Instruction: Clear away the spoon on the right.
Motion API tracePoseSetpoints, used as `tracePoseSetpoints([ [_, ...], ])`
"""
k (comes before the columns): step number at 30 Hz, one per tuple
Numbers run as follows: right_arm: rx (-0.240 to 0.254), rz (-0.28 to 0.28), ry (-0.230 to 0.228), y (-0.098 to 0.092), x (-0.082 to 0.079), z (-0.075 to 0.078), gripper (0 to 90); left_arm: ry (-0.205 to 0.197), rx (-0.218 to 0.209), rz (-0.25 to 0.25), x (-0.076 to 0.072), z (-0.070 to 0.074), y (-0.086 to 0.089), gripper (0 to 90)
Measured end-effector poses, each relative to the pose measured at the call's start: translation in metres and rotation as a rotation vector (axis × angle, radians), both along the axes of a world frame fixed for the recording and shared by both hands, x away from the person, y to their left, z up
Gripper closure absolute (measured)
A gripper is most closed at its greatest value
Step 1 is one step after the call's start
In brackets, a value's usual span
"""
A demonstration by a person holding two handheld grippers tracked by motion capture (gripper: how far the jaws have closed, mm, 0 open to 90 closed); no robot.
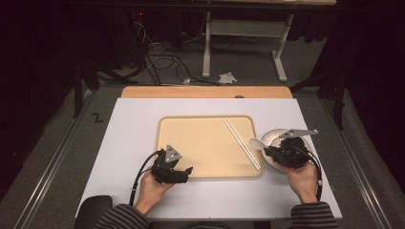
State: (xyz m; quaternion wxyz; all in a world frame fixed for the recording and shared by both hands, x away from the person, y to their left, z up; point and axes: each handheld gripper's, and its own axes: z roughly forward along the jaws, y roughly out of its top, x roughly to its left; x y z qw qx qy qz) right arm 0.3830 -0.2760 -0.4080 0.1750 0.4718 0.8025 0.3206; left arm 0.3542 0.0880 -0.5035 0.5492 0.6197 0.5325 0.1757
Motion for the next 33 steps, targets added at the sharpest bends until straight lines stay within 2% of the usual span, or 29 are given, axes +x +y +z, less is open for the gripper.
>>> tracePoseSetpoints([
  [3, 0.006, 0.020, -0.003, 0.005, 0.001, -0.001, 83.0, 0.000, 0.002, -0.005, -0.002, 0.000, -0.001, 24.8],
  [10, 0.008, 0.058, 0.011, 0.019, 0.003, -0.005, 82.9, 0.029, -0.016, 0.000, 0.001, 0.001, 0.001, 24.4],
  [19, 0.009, 0.090, 0.032, 0.037, 0.009, -0.011, 82.9, 0.030, -0.034, 0.006, 0.002, 0.002, 0.001, 23.6],
  [29, -0.001, 0.108, 0.056, 0.061, 0.021, -0.023, 82.9, 0.026, -0.022, 0.009, 0.003, 0.000, 0.001, 23.8],
  [33, -0.007, 0.112, 0.068, 0.066, 0.027, -0.028, 83.0, 0.030, -0.004, 0.002, 0.003, -0.002, -0.001, 23.8],
])
